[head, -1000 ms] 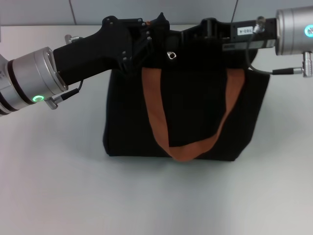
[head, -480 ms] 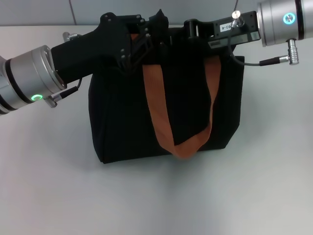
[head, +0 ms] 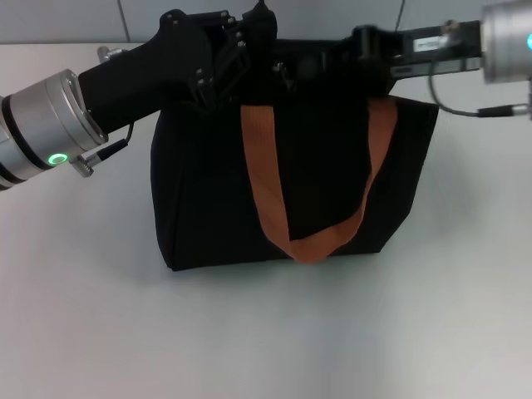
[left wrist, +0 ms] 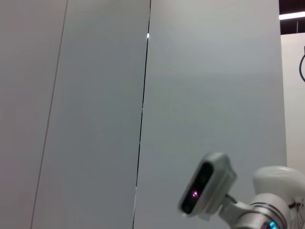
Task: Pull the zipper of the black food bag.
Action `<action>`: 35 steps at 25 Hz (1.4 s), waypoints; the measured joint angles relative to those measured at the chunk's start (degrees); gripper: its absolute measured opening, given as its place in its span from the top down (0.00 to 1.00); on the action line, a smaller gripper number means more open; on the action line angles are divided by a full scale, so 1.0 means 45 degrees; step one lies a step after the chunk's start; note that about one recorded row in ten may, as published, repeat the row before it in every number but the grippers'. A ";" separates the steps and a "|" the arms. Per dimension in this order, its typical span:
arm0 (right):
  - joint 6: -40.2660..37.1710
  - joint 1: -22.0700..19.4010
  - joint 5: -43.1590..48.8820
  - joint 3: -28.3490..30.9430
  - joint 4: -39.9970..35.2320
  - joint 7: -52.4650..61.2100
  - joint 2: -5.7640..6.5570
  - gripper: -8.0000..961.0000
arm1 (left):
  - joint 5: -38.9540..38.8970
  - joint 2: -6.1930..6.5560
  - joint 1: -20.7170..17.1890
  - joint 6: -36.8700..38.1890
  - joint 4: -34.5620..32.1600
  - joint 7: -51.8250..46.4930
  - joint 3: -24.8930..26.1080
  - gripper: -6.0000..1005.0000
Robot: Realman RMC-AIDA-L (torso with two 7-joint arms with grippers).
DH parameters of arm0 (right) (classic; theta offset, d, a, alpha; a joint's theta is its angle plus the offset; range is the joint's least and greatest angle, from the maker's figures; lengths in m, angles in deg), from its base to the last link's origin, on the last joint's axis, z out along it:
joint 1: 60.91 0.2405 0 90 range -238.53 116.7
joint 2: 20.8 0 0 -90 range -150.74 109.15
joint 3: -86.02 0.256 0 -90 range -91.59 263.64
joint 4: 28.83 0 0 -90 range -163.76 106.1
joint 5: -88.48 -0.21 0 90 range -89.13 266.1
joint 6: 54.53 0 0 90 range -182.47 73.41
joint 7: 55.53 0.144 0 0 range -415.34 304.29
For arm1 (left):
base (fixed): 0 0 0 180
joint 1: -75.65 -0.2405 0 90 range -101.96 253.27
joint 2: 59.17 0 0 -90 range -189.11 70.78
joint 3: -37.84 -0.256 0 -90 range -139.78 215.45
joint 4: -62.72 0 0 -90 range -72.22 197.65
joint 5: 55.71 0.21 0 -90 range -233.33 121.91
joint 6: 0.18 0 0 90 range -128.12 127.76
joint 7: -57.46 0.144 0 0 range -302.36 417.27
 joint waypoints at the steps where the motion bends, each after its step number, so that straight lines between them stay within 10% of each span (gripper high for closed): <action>1: -0.0143 -0.0187 -0.0305 0.0009 -0.0075 -0.0216 0.0014 0.92 | 0.0000 0.0001 -0.0032 -0.0020 0.0006 -0.0010 -0.0012 0.98; 22: -0.0095 0.0114 -0.0172 -0.0199 0.0370 -0.3249 -0.0248 0.58 | 0.0004 0.0021 -0.0226 0.0069 0.0220 -0.0028 -0.0006 0.98; 27: 0.0060 0.0200 -0.0116 -0.0495 0.0370 -0.3476 -0.0326 0.59 | 0.0009 0.0040 -0.0222 0.0069 0.0220 -0.0049 -0.0010 0.98; 35: -0.0080 -0.0222 -0.0219 -0.0374 0.0297 -0.3473 -0.0322 0.99 | 0.0018 0.0056 -0.0211 0.0064 0.0202 -0.0072 -0.0008 0.98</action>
